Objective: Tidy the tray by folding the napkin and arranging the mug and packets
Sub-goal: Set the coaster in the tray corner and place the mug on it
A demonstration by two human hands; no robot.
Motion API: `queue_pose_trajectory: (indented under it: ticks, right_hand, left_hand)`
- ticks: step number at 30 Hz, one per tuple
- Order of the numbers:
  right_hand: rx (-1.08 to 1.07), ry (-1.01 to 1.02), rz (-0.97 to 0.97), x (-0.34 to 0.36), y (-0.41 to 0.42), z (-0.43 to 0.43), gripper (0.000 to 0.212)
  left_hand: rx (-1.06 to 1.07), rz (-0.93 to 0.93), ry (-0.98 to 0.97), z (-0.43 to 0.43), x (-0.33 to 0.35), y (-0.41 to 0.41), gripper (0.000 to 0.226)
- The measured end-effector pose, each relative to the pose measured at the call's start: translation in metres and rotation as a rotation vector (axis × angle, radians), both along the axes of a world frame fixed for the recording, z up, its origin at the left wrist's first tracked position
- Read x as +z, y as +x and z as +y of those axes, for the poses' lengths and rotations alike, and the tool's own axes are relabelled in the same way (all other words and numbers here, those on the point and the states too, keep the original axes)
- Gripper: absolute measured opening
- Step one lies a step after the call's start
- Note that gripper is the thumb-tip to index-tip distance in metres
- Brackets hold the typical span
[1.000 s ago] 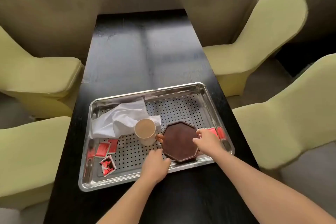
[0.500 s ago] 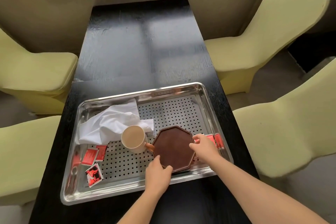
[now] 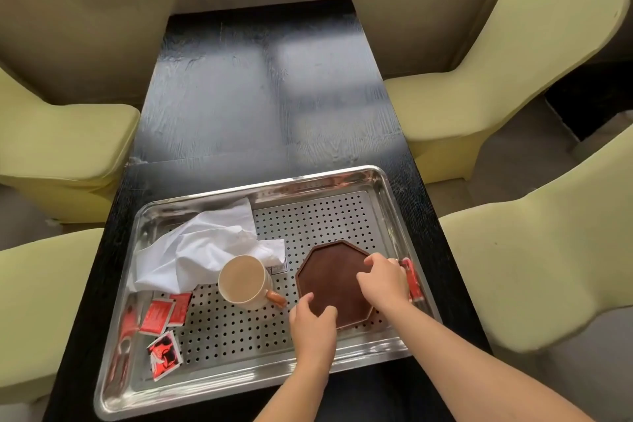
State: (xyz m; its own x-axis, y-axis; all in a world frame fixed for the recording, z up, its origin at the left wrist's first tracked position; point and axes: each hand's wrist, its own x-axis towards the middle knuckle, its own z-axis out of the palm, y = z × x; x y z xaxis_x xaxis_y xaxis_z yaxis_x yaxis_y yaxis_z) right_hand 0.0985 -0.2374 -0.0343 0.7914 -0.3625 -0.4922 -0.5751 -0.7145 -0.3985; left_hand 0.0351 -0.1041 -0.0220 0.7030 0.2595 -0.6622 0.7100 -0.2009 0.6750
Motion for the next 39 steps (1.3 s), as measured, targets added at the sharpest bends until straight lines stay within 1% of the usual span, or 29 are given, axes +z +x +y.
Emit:
queue_pose_trajectory:
  ticks: [2,4,6,7,9,11,13,16,18,20,25,30,36,39]
  right_hand:
    - [-0.016,0.032,-0.050,-0.001,0.006,0.003,0.035]
    - [0.006,0.071,-0.058,0.001,0.017,0.009,0.034]
    - [-0.024,0.080,-0.079,0.003,0.029,0.012,0.032]
    - [-0.074,0.076,-0.126,0.003,0.035,0.011,0.030]
    - [-0.170,0.007,-0.239,0.004,0.042,0.003,0.030]
    - [-0.194,-0.079,-0.278,0.003,0.044,-0.010,0.036]
    - [-0.124,-0.130,-0.251,0.000,0.046,-0.020,0.040]
    - [0.027,-0.198,-0.182,-0.004,0.047,-0.023,0.037]
    - [0.075,-0.232,-0.131,-0.007,0.045,-0.020,0.035]
    - [0.084,-0.235,-0.115,-0.009,0.040,-0.016,0.035]
    - [0.119,-0.165,-0.102,-0.010,0.037,-0.003,0.041]
    - [0.112,-0.022,-0.068,-0.001,0.065,0.000,0.044]
    - [0.086,0.032,-0.046,0.006,0.097,-0.016,0.044]
    - [0.063,0.071,-0.059,0.006,0.106,-0.025,0.046]
  left_hand:
    - [0.018,-0.011,-0.018,-0.003,0.001,0.008,0.048]
    - [-0.005,-0.055,-0.014,-0.008,0.003,0.019,0.044]
    - [-0.055,-0.098,0.013,-0.017,0.006,0.033,0.045]
    - [-0.080,-0.113,0.030,-0.021,0.008,0.040,0.047]
    - [-0.115,-0.131,0.070,-0.028,0.010,0.055,0.052]
    - [-0.112,-0.121,0.102,-0.031,0.008,0.064,0.056]
    - [-0.071,-0.075,0.104,-0.032,0.004,0.068,0.058]
    - [0.003,0.019,0.066,-0.031,-0.003,0.067,0.060]
    - [0.022,0.046,0.054,-0.028,-0.007,0.064,0.061]
    - [0.027,0.035,0.062,-0.023,-0.009,0.061,0.060]
    - [0.047,-0.016,0.090,-0.008,-0.009,0.061,0.062]
    - [0.106,-0.036,0.066,-0.003,-0.006,0.071,0.061]
    - [0.078,-0.075,0.000,-0.011,-0.008,0.091,0.061]
    - [0.055,-0.076,-0.002,-0.014,-0.010,0.101,0.062]
